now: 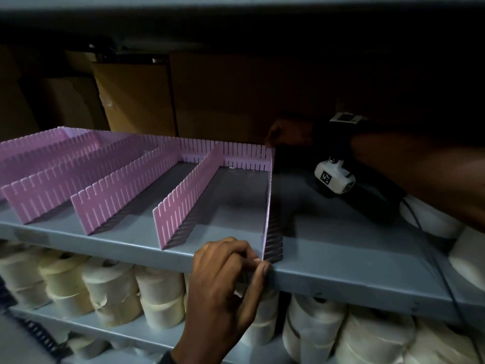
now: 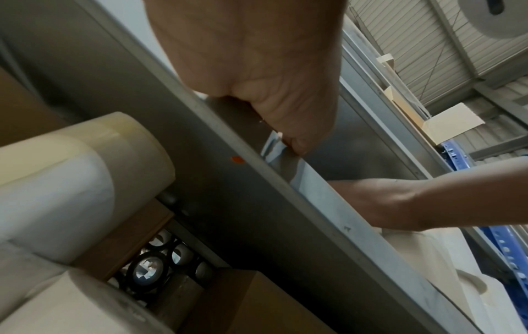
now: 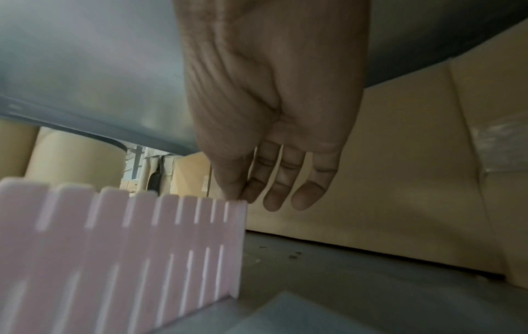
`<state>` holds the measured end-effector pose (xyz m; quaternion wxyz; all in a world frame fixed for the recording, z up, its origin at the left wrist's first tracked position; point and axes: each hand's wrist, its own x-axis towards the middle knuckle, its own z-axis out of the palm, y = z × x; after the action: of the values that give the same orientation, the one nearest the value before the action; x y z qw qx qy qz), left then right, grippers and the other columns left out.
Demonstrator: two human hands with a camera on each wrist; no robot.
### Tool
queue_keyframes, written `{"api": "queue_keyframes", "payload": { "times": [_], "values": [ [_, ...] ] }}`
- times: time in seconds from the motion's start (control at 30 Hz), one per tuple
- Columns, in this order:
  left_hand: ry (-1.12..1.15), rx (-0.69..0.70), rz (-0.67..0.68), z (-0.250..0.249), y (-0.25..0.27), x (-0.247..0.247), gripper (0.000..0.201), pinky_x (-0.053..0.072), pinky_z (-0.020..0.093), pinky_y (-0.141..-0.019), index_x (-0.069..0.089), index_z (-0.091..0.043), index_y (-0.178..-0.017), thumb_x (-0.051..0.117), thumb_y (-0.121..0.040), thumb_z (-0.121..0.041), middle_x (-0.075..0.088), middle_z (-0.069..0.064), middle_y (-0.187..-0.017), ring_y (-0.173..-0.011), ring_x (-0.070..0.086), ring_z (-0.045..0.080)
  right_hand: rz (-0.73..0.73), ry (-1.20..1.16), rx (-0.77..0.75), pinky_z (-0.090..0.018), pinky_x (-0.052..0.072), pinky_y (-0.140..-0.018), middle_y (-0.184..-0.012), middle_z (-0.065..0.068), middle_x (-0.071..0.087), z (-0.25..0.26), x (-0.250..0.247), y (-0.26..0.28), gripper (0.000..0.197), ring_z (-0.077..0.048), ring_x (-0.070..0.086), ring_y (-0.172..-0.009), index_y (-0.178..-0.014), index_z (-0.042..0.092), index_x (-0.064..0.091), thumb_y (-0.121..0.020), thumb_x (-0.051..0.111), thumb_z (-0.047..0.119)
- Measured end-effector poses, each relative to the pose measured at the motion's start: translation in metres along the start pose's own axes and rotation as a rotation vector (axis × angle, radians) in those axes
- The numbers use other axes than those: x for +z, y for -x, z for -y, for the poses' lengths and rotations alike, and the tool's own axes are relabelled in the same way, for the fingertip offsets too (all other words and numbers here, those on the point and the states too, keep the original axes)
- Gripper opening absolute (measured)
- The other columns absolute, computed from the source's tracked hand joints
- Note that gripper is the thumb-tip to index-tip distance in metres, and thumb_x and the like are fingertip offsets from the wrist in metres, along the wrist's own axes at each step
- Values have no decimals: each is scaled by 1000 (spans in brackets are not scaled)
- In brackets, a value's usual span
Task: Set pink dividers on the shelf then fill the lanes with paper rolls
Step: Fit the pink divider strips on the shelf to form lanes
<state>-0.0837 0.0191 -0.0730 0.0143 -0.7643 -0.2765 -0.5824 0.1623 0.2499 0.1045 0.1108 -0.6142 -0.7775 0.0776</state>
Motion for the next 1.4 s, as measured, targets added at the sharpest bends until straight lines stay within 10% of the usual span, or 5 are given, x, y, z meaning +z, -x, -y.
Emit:
{"api": "queue_keyframes", "payload": {
  "times": [0.33,0.53,0.67,0.97,1.4],
  "values": [
    [20,-5,114,-7,-2,-21,16,50,38,-86,73,-10,-92,68,-97,-24,68,-1,-101,-99,66,20,-160,64,-25,-29,44,-87,-117,4,65,32,-32,37,17,-9,56,-100,-109,28,68,-95,60,34],
    [76,44,52,0,20,-72,17,53,35,-95,76,-10,-91,67,-95,-24,71,-1,-99,-97,69,17,-316,-86,35,-48,52,-96,-112,-6,71,89,-46,111,9,-32,66,-105,-101,35,68,-93,64,35],
    [79,23,40,25,40,-125,13,54,36,-93,76,-11,-90,68,-92,-22,72,-2,-97,-95,69,16,-547,-32,39,-7,48,-72,-100,6,73,148,-42,173,16,1,63,-79,-102,32,73,-90,65,41],
    [-36,-181,59,83,69,-255,21,51,31,-82,73,-13,-97,60,-96,-29,69,-4,-100,-96,68,17,-707,-105,-263,-27,53,-77,-93,6,73,299,70,237,15,-5,68,-84,-94,21,75,-87,66,31],
    [-359,-366,-10,170,81,-340,19,54,34,-81,73,-11,-106,68,-93,-23,71,-1,-104,-96,68,19,-789,-383,-447,-25,51,-84,-94,11,71,391,254,138,11,-7,65,-89,-93,21,77,-87,68,24]
  ]
}}
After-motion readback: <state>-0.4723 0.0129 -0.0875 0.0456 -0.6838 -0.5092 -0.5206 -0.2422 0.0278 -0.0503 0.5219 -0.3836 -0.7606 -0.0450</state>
